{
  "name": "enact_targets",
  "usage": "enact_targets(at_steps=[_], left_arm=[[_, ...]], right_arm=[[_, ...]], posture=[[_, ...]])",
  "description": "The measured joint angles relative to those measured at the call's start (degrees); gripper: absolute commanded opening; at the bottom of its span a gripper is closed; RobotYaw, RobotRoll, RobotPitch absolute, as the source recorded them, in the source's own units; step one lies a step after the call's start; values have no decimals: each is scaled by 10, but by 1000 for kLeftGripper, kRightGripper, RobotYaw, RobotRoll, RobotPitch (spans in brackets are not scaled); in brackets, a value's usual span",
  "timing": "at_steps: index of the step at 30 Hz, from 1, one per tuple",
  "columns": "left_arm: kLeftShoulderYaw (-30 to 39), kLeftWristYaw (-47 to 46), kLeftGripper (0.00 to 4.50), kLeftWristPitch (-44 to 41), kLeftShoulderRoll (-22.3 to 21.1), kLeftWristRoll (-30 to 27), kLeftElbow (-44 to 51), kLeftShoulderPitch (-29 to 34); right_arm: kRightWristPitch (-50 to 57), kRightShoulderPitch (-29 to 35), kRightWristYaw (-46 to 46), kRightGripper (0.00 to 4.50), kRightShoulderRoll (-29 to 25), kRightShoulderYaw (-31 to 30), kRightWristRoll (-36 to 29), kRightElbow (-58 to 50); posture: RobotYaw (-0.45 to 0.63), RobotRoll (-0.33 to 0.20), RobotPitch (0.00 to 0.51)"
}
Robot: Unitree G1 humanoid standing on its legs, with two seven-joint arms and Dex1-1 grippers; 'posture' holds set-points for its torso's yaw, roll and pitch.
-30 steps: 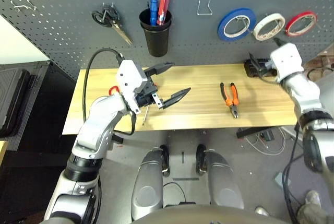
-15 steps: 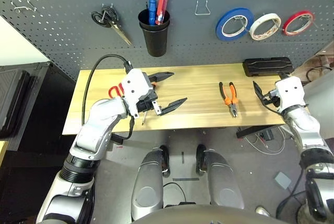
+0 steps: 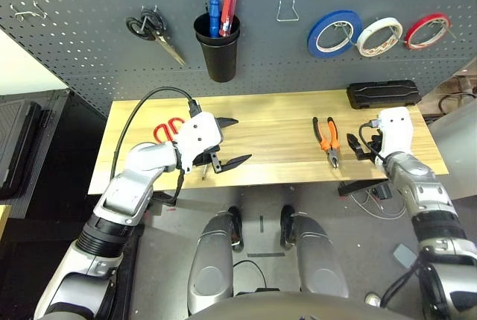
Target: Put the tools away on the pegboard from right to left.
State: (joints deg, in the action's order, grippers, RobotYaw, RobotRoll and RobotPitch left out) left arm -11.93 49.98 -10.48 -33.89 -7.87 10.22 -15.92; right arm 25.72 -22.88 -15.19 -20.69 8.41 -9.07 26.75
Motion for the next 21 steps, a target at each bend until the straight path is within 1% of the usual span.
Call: enact_targets(at_steps=[2, 6, 11, 14, 21], left_arm=[[2, 0, 4500, -14, 2, -5, 5, 1], [2, 0, 4500, -36, 4, -12, 26, 5], [1, 1, 4500, -66, -20, -8, 30, 7], [-3, 6, 4500, -73, -31, 1, 30, 7], [-6, 6, 4500, -76, -31, 8, 29, 6]], right_arm=[[36, -31, 0, 4468, 12, 0, -7, 13], [72, -77, 3, 4468, 24, -1, -10, 64], [95, -134, 25, 4468, 33, 1, -9, 165], [98, -170, 36, 4468, 34, 1, -8, 230], [71, -241, 56, 4468, 47, 1, 3, 346]], posture=[[111, 0, 270], [123, 0, 287], [138, 0, 304], [145, 0, 313], [168, 0, 322]])
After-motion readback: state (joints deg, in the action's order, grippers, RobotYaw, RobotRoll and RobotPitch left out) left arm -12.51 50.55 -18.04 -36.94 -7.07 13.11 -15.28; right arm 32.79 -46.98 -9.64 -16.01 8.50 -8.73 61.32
